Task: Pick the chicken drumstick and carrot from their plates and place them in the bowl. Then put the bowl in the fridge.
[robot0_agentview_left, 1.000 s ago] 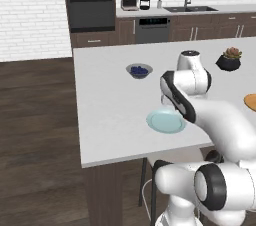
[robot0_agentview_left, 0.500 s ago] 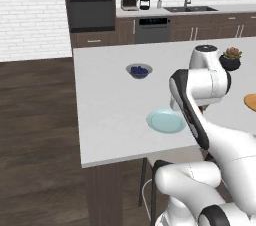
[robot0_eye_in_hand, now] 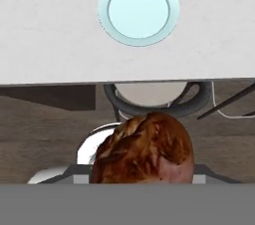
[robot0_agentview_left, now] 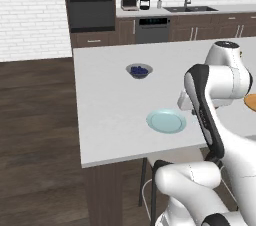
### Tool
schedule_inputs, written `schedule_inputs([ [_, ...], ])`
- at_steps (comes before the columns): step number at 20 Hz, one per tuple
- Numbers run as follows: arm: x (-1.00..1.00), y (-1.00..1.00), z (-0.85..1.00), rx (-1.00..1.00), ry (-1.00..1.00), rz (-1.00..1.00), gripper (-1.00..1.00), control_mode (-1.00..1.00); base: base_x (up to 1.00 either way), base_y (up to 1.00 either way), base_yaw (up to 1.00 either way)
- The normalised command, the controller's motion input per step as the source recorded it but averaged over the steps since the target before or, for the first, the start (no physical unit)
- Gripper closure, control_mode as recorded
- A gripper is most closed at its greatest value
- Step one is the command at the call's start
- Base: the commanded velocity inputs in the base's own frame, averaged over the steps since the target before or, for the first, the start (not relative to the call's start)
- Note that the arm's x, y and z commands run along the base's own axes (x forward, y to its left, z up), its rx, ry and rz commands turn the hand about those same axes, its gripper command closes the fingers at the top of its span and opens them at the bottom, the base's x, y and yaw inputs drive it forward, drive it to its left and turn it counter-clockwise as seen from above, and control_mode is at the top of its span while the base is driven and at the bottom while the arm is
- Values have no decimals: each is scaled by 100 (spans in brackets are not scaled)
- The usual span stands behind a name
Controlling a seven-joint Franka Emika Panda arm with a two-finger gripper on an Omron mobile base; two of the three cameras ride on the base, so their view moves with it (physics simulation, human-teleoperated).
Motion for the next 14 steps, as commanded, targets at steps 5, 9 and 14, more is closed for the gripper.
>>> schedule_inputs([
  [5,-7,0,0,0,-2,0,100,100,-27,0,0],
  [9,0,0,0,0,0,0,100,100,-100,-58,-2],
  [14,0,0,0,0,0,0,100,100,-69,-94,-5],
])
